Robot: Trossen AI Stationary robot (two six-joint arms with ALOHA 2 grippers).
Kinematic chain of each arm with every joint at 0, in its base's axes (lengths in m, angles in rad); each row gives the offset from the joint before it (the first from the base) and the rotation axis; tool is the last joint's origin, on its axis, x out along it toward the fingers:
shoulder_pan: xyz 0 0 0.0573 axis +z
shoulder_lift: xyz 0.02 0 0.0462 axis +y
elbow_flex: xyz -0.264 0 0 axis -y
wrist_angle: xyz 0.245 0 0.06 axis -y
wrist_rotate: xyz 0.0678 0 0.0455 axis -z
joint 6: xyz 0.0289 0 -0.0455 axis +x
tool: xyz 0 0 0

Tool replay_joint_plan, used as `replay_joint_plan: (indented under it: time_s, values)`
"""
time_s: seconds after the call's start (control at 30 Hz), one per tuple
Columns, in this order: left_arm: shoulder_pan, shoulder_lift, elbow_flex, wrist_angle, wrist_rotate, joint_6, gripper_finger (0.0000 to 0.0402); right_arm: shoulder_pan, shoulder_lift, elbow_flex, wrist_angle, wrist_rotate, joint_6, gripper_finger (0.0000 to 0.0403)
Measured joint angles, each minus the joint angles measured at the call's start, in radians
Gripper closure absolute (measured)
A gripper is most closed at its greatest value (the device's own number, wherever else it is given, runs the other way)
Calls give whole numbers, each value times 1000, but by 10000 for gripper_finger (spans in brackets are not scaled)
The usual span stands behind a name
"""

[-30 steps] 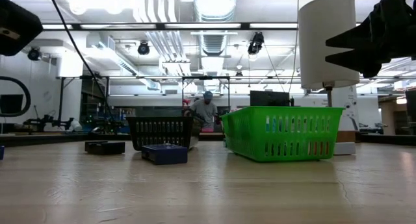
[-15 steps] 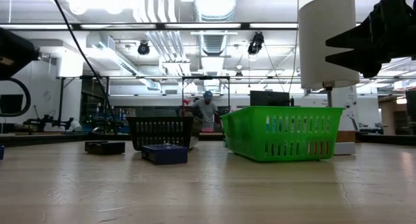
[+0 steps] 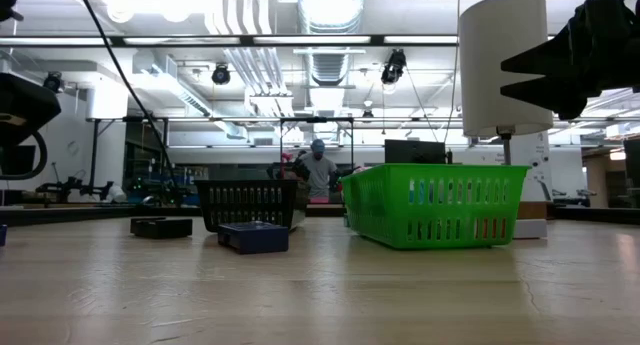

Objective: Pick & Place Office items
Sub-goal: Put the green charger adapter into the green bin

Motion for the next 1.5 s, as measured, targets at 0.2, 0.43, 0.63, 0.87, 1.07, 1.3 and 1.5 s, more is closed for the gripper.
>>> replay_joint_plan:
  time_s: [0.2, 0.43, 0.63, 0.87, 1.07, 1.3, 1.5]
  values:
    - [19, 0, -43, 81, -15, 12, 183, 0, 0, 0, 0, 0, 0, 83]
    - [22, 0, -73, 145, -13, 12, 184, 0, 0, 0, 0, 0, 0, 82]
    - [23, 0, -79, 171, -13, 23, 184, 0, 0, 0, 0, 0, 0, 76]
    - [23, 0, -78, 172, 21, 11, 184, 0, 0, 0, 0, 0, 0, 83]
    - [23, 0, -61, 167, 24, 8, 184, 0, 0, 0, 0, 0, 0, 83]
    - [23, 0, -56, 176, 24, 0, 184, 0, 0, 0, 0, 0, 0, 76]
    - [23, 0, -56, 180, 29, -18, 184, 0, 0, 0, 0, 0, 0, 81]
